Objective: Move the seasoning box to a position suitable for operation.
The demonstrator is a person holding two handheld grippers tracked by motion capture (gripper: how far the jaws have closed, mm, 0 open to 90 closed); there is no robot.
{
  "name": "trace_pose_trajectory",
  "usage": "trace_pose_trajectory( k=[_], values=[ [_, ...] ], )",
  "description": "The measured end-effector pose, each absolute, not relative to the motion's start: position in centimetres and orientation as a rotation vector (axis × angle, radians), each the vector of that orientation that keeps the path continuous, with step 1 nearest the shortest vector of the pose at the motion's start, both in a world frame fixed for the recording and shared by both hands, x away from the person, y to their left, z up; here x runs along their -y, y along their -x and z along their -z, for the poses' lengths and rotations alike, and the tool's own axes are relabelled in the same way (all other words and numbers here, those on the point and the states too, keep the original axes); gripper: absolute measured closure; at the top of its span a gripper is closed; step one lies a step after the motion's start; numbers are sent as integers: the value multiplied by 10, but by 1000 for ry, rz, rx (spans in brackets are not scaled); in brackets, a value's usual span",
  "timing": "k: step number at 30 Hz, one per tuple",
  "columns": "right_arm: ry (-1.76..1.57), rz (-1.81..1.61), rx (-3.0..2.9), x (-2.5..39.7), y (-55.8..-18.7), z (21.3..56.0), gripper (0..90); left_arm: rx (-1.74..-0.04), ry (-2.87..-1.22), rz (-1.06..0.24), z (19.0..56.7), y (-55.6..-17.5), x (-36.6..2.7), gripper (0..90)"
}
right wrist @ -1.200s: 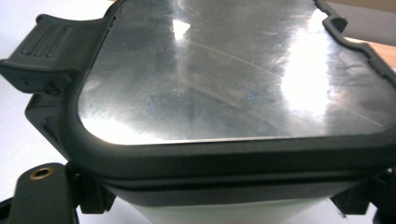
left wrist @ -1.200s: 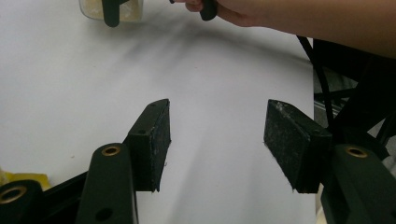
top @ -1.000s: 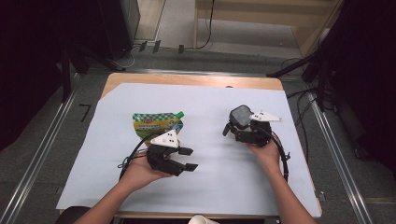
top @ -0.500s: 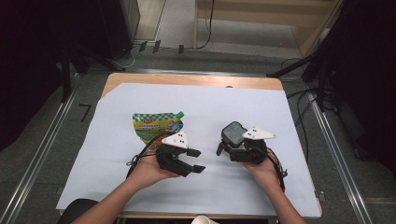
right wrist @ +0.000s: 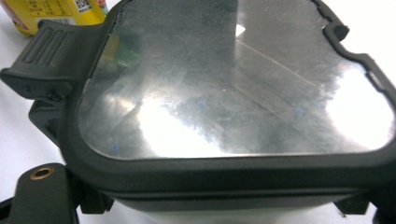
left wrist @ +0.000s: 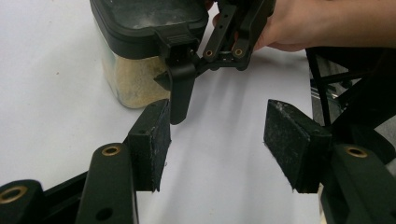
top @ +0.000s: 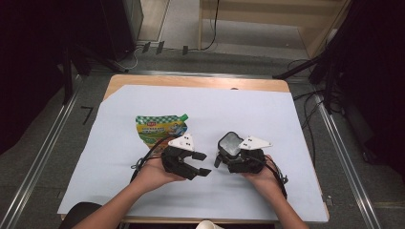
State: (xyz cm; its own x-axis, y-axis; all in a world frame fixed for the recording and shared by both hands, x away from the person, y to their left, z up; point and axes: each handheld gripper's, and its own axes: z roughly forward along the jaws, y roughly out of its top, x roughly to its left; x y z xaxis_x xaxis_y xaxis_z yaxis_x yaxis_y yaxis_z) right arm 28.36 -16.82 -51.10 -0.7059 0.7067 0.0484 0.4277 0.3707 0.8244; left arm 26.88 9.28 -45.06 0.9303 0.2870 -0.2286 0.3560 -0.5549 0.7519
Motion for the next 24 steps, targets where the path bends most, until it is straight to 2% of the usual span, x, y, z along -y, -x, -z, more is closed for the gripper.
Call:
trace_pose_trajectory(
  k=[11, 15, 17, 19, 20, 21, 22, 24],
  values=[
    [-1040, -1250, -2344, 183, -273, 501, 139, -471, -2196, 76, 456, -271, -87, 447],
    [-1039, -1212, -2322, 196, -256, 487, 168, -468, -2206, 62, 458, -271, -82, 557],
    [-1044, -1215, -2317, 200, -253, 485, 175, -497, -2213, 72, 458, -271, -79, 575],
    [-1066, -1217, -2318, 207, -247, 482, 202, -526, -2209, 77, 458, -271, -77, 659],
    [-1076, -1224, -2312, 211, -241, 480, 269, -534, -2215, 53, 459, -271, -74, 747],
    [-1076, -1224, -2312, 211, -241, 480, 269, -534, -2215, 53, 459, -271, -74, 770],
    [-1073, -1225, -2309, 213, -238, 477, 382, -535, -2225, 35, 460, -271, -73, 815],
    [-1101, -1225, -2289, 213, -237, 475, 482, -549, -2229, 8, 463, -271, -71, 874]
  ],
)
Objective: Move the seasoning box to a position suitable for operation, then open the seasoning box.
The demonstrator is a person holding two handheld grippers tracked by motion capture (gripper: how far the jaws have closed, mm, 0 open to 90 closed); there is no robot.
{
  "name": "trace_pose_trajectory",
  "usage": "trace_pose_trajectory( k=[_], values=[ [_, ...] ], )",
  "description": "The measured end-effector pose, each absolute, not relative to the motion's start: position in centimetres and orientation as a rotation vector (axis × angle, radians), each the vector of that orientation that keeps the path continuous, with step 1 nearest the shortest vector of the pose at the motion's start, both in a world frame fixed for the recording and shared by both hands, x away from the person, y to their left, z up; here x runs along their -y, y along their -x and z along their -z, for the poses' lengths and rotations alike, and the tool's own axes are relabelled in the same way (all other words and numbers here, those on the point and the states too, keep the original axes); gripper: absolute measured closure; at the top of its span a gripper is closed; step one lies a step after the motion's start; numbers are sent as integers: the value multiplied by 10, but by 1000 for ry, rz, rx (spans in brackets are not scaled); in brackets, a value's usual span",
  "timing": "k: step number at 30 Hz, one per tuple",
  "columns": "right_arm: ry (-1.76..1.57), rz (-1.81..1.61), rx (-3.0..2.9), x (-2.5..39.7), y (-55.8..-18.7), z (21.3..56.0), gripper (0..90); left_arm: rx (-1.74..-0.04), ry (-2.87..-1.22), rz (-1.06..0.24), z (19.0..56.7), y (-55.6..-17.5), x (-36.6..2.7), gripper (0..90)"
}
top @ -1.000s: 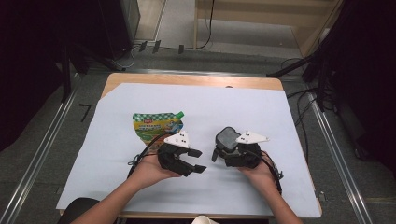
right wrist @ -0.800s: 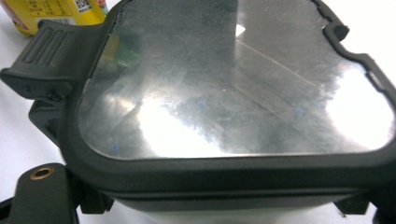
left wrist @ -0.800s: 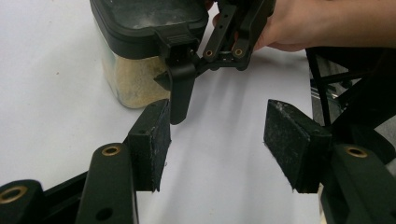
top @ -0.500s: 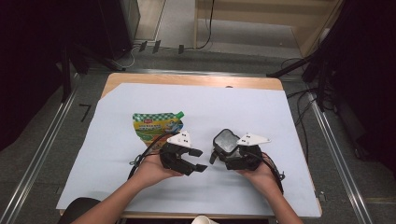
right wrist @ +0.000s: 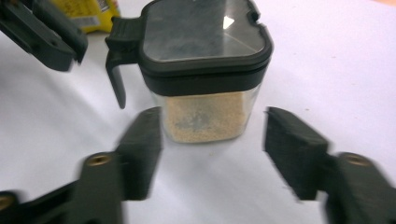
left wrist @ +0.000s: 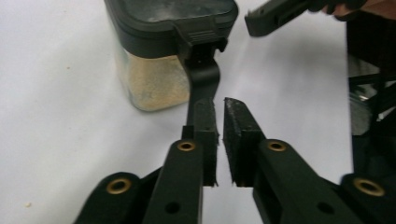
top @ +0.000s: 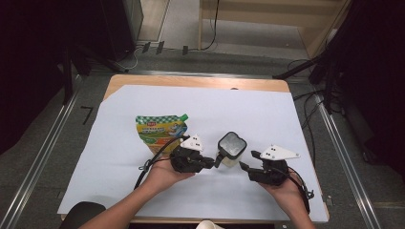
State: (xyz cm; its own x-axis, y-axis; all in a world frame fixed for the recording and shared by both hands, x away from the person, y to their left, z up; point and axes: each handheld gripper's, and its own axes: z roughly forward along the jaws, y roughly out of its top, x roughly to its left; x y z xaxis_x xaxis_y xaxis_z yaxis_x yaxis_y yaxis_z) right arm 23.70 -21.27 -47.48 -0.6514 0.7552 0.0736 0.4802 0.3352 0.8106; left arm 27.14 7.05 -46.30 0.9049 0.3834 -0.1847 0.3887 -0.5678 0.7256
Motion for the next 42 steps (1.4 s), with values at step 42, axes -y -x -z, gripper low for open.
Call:
trace_pose_trajectory(
  k=[42],
  values=[
    [-1345, -1331, -2186, 214, -268, 485, 900, -523, -2184, 34, 481, -278, -30, 900]
  ],
)
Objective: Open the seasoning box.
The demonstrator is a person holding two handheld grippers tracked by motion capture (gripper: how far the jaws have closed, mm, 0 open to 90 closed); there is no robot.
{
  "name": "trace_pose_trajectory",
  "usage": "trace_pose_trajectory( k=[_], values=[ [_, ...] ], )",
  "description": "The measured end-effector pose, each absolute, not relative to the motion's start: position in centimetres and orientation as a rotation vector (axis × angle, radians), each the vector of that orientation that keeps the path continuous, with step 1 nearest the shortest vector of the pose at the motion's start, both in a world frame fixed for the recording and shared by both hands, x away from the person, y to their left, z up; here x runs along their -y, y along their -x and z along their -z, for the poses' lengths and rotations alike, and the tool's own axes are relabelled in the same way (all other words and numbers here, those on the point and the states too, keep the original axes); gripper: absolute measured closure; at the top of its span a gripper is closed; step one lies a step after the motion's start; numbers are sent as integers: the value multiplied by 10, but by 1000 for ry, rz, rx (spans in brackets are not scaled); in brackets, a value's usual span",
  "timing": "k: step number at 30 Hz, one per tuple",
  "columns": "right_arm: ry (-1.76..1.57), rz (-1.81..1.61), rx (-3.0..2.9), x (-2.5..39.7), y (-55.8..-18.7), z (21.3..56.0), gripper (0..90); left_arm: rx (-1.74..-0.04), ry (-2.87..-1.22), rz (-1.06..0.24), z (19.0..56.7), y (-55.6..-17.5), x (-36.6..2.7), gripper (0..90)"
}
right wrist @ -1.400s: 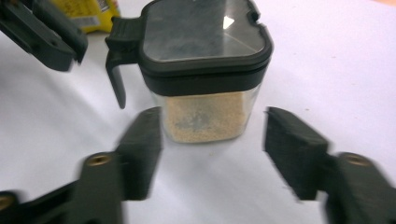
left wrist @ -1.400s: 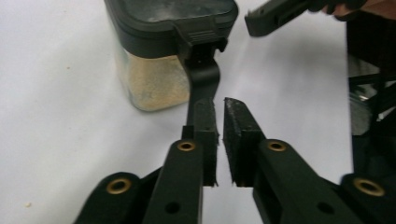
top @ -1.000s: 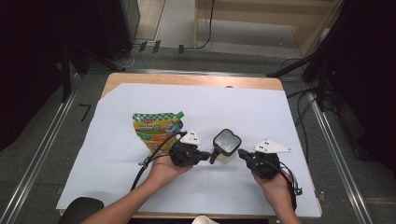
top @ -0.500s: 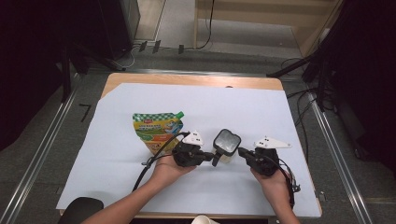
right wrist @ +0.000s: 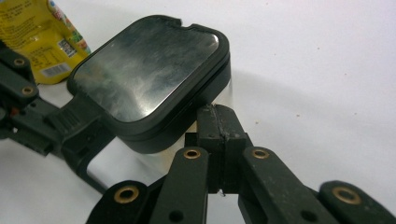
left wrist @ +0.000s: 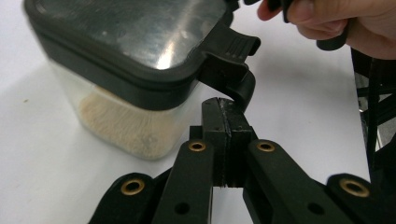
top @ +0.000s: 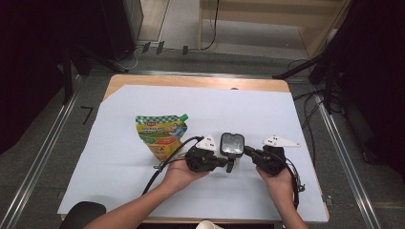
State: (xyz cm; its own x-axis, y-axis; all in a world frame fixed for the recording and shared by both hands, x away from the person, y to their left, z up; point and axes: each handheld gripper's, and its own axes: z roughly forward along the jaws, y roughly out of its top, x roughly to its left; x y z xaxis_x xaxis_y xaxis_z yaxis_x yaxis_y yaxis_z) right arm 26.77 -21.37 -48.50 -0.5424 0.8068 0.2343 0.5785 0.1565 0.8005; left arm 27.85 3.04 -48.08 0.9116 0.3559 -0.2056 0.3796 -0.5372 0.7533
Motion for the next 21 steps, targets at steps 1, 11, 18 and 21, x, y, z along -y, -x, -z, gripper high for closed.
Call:
trace_pose_trajectory(
  k=[1, 11, 18, 21],
  values=[
    [-1345, -1331, -2186, 214, -268, 485, 900, -523, -2184, 34, 481, -278, -30, 900],
    [-1326, -1307, -2195, 213, -266, 482, 900, -483, -2191, 125, 479, -277, -25, 900],
    [-1249, -1258, -2200, 214, -237, 468, 900, -457, -2201, 171, 467, -275, -40, 823],
    [-1247, -1277, -2197, 213, -230, 466, 900, -456, -2198, 162, 466, -276, -43, 707]
  ],
)
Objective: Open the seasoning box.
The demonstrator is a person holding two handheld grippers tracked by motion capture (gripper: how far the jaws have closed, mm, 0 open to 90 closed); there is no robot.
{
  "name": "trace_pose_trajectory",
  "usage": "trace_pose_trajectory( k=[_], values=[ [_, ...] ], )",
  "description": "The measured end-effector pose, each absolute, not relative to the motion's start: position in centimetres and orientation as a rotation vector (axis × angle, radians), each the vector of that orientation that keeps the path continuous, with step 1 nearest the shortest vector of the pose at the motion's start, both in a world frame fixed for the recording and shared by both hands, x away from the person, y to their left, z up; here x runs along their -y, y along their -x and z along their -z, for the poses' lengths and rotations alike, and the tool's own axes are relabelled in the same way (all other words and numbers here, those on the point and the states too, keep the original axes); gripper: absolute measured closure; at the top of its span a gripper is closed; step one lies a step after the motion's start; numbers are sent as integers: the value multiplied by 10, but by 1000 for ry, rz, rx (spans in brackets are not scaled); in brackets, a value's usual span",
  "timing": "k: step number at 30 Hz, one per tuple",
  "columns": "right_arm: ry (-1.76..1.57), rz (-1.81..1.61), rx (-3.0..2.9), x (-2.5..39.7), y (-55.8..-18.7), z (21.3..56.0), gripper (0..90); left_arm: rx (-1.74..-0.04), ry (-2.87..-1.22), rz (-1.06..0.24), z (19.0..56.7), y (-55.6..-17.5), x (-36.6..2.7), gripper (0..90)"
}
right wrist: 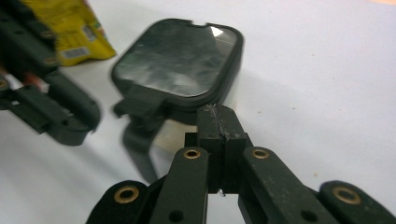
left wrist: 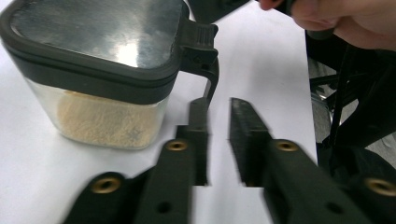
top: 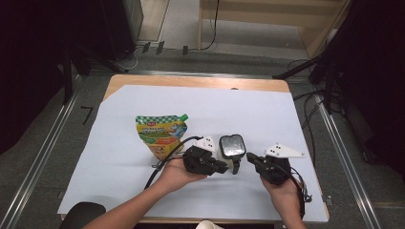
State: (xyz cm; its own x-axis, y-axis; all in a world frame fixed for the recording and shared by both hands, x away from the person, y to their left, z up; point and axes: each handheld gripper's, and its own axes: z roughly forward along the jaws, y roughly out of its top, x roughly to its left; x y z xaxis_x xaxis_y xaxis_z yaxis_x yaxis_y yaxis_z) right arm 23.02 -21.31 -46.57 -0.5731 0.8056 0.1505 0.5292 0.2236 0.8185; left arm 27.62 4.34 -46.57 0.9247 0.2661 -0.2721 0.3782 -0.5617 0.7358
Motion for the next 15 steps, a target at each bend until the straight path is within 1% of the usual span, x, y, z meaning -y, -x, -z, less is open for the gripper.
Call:
trace_pose_trajectory(
  k=[1, 2, 3, 4, 5, 6, 15],
  values=[
    [-1261, -1291, -2209, 211, -224, 467, 900, -464, -2185, 189, 465, -278, -47, 692],
    [-1261, -1291, -2209, 211, -224, 467, 900, -464, -2185, 189, 465, -278, -47, 663],
    [-1259, -1302, -2220, 210, -222, 467, 900, -464, -2182, 180, 464, -278, -48, 663],
    [-1258, -1313, -2239, 207, -218, 469, 900, -464, -2175, 175, 463, -279, -49, 614],
    [-1258, -1313, -2239, 207, -218, 469, 900, -464, -2171, 175, 462, -279, -50, 614],
    [-1244, -1310, -2259, 202, -216, 471, 900, -471, -2164, 169, 461, -279, -52, 576],
    [-1234, -1319, -2280, 198, -211, 471, 900, -472, -2168, 156, 459, -281, -58, 511]
  ],
)
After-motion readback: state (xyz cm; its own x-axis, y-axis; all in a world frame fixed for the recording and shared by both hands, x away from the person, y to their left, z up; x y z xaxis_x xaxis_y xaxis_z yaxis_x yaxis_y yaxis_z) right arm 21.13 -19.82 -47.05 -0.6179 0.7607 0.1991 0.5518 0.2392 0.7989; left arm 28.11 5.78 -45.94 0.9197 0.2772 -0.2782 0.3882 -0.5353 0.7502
